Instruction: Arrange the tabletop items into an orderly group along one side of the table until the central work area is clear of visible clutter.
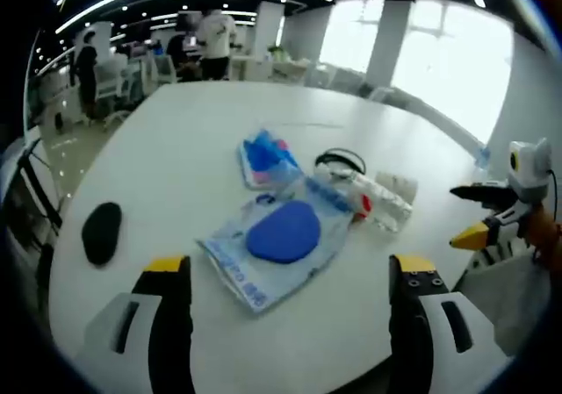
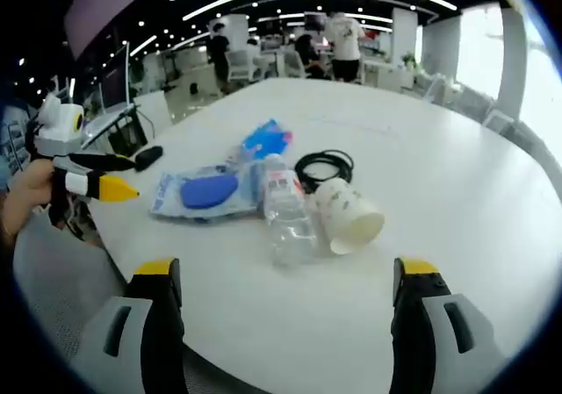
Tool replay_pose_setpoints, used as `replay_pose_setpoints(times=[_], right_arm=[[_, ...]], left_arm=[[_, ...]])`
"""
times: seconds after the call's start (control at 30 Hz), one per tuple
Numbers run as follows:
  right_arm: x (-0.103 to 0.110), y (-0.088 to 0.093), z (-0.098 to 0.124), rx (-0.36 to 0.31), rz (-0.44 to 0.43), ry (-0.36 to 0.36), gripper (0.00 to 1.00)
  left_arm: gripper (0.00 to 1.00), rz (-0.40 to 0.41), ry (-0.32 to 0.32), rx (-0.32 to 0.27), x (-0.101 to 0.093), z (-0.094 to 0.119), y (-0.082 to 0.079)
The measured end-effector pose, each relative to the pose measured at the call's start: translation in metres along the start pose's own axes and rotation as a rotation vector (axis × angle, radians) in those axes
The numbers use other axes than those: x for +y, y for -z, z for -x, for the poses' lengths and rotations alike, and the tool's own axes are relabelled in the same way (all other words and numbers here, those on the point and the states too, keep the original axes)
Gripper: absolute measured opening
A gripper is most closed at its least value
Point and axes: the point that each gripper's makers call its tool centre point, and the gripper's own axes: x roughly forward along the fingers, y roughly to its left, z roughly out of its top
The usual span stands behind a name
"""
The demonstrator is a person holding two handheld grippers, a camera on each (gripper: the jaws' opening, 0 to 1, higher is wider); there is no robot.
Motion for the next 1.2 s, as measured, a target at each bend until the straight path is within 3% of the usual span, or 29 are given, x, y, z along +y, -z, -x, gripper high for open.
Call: replay_pose_setpoints(times=[0.2,1.2], right_arm=[[0.003,0.002,-0.001,0.006,-0.01,-0.019,1.0],[0.01,-0.002,-0.005,-0.014,0.036,-0.042,1.0]], left_arm=[[0.93,0.008,0.036,-0.063,-0.008,0.002,-0.013],[0.92,-0.008,0.063,-0.038,-0.014,0.0,-0.009]])
